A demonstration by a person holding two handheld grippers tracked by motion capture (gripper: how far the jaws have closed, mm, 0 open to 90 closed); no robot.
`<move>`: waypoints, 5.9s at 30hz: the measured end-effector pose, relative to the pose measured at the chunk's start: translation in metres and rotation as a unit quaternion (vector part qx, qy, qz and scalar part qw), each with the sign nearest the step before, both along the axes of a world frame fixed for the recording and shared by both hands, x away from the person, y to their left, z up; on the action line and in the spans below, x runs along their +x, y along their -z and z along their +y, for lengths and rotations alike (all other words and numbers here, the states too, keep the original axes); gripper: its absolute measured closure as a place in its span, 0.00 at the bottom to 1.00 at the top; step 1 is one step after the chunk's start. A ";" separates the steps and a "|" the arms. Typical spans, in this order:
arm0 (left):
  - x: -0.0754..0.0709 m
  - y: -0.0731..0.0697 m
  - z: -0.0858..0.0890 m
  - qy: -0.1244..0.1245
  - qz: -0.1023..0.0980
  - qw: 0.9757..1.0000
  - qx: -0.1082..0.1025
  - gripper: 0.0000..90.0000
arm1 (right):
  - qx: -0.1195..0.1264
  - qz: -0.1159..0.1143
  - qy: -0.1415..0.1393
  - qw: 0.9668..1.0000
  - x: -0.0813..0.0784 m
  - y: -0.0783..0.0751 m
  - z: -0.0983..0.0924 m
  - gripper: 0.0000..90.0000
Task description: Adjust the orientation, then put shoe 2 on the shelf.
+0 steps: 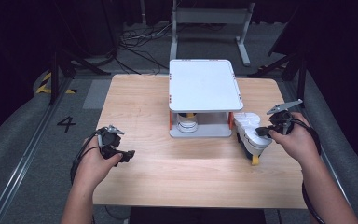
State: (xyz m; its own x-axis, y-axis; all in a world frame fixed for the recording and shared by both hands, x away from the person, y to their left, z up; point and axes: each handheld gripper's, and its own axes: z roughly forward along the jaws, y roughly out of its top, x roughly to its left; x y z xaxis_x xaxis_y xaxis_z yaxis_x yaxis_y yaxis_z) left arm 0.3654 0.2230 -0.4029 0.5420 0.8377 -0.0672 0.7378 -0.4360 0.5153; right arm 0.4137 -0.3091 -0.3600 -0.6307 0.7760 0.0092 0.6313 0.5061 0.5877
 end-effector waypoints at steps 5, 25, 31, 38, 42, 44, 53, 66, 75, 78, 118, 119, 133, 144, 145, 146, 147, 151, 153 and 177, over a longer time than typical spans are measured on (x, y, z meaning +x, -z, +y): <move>0.002 0.003 -0.005 0.007 0.005 1.000 0.002 0.32 | 0.006 0.005 0.022 1.000 -0.005 0.005 -0.016 1.00; 0.004 0.004 -0.005 0.009 0.009 1.000 -0.004 0.32 | 0.021 0.063 0.111 0.992 -0.005 0.045 -0.085 1.00; 0.003 0.004 -0.004 0.005 0.009 1.000 -0.005 0.32 | 0.021 0.083 0.095 0.992 -0.003 0.065 -0.070 1.00; 0.003 0.005 -0.002 0.003 0.010 1.000 -0.006 0.32 | 0.021 0.065 0.095 0.993 -0.011 0.044 -0.068 1.00; 0.003 0.004 -0.003 0.008 0.011 1.000 -0.006 0.32 | 0.026 0.030 0.078 0.996 -0.021 0.015 -0.056 1.00; 0.003 0.004 -0.005 0.010 0.010 1.000 -0.006 0.32 | 0.015 0.016 0.056 0.998 -0.024 0.005 -0.044 1.00; 0.004 0.008 -0.008 0.016 0.017 1.000 -0.004 0.33 | -0.004 0.036 0.032 0.999 -0.013 0.022 -0.022 1.00; 0.008 0.007 -0.014 0.026 0.017 0.999 -0.006 0.32 | 0.020 0.035 0.072 0.997 -0.029 0.020 -0.057 1.00; 0.008 0.008 -0.015 0.026 0.018 0.999 -0.007 0.32 | -0.018 0.048 0.127 0.991 -0.043 0.035 -0.097 1.00; 0.008 0.008 -0.016 0.027 0.020 0.999 -0.007 0.32 | -0.036 0.060 0.142 0.987 -0.041 0.050 -0.108 0.98; 0.009 0.013 -0.014 0.031 0.033 0.999 -0.007 0.32 | -0.031 0.123 0.033 0.991 -0.010 0.014 -0.036 0.58; 0.008 0.014 -0.013 0.030 0.033 0.999 -0.007 0.32 | -0.040 0.137 0.032 0.989 -0.009 0.019 -0.033 0.58; 0.008 0.015 -0.014 0.034 0.038 0.999 -0.009 0.32 | -0.088 0.180 -0.002 0.980 -0.003 0.054 -0.020 0.67; 0.013 0.010 -0.013 0.026 0.028 0.999 -0.015 0.32 | -0.092 0.161 -0.060 0.981 -0.013 0.035 -0.015 0.72; 0.014 0.010 -0.013 0.030 0.029 0.999 -0.014 0.32 | -0.099 0.153 -0.071 0.981 -0.016 0.031 -0.013 0.72; 0.014 0.010 -0.013 0.030 0.028 0.999 -0.014 0.32 | -0.106 0.143 -0.088 0.980 -0.020 0.026 -0.009 0.72; 0.014 0.010 -0.013 0.030 0.029 0.999 -0.014 0.32 | -0.111 0.138 -0.100 0.979 -0.022 0.022 -0.006 0.72; 0.014 0.010 -0.014 0.031 0.029 0.999 -0.013 0.32 | -0.112 0.121 -0.147 0.975 -0.031 0.009 0.009 0.72; 0.013 0.009 -0.013 0.031 0.027 0.999 -0.014 0.32 | -0.111 0.114 -0.174 0.972 -0.035 0.003 0.019 0.72; -0.017 0.011 0.021 -0.018 0.027 0.999 -0.020 0.32 | -0.122 0.083 -0.342 0.928 -0.034 -0.013 0.146 0.71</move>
State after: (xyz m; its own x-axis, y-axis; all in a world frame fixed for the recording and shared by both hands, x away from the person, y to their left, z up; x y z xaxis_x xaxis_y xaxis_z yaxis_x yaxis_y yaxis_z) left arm 0.3480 0.2435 -0.4137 0.5059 0.8528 -0.1297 0.7803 -0.3883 0.4902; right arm 0.3793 -0.1629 -0.3467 -0.9820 0.1869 0.0264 0.1852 0.9272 0.3256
